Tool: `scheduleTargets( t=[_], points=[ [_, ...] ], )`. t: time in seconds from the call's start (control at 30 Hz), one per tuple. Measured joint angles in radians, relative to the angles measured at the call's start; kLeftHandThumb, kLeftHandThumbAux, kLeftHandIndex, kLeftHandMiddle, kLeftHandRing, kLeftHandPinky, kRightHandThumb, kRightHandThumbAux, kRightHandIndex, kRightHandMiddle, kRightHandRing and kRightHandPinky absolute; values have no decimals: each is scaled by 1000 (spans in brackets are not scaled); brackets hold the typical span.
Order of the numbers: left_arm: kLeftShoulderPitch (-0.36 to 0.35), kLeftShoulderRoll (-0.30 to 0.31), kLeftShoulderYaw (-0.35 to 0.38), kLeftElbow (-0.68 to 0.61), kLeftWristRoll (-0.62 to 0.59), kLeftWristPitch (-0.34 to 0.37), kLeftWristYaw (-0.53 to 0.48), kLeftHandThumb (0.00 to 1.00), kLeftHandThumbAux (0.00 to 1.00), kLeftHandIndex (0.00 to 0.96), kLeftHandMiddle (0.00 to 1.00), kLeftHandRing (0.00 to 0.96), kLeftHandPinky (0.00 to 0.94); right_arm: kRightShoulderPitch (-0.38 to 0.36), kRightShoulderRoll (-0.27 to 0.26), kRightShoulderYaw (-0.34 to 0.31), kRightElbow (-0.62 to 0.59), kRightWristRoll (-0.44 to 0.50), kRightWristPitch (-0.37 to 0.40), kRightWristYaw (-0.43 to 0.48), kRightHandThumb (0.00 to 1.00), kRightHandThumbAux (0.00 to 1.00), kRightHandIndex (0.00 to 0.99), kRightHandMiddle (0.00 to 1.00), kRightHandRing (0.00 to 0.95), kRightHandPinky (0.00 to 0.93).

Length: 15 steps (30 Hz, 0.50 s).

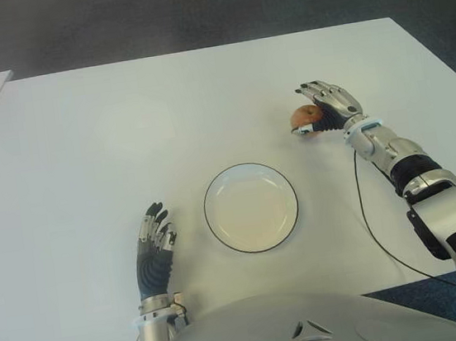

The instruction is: Put the apples into the plate.

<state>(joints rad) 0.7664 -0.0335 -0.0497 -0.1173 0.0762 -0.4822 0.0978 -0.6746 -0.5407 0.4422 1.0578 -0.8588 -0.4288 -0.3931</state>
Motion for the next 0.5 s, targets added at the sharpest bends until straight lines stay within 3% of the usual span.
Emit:
scheduleTargets(
  t=[0.5],
  points=[
    [1,13,13,1,-9,-10,-7,107,524,120,118,144,194,0,-15,17,39,1,20,-21,349,385,8,0,0,0]
  ],
)
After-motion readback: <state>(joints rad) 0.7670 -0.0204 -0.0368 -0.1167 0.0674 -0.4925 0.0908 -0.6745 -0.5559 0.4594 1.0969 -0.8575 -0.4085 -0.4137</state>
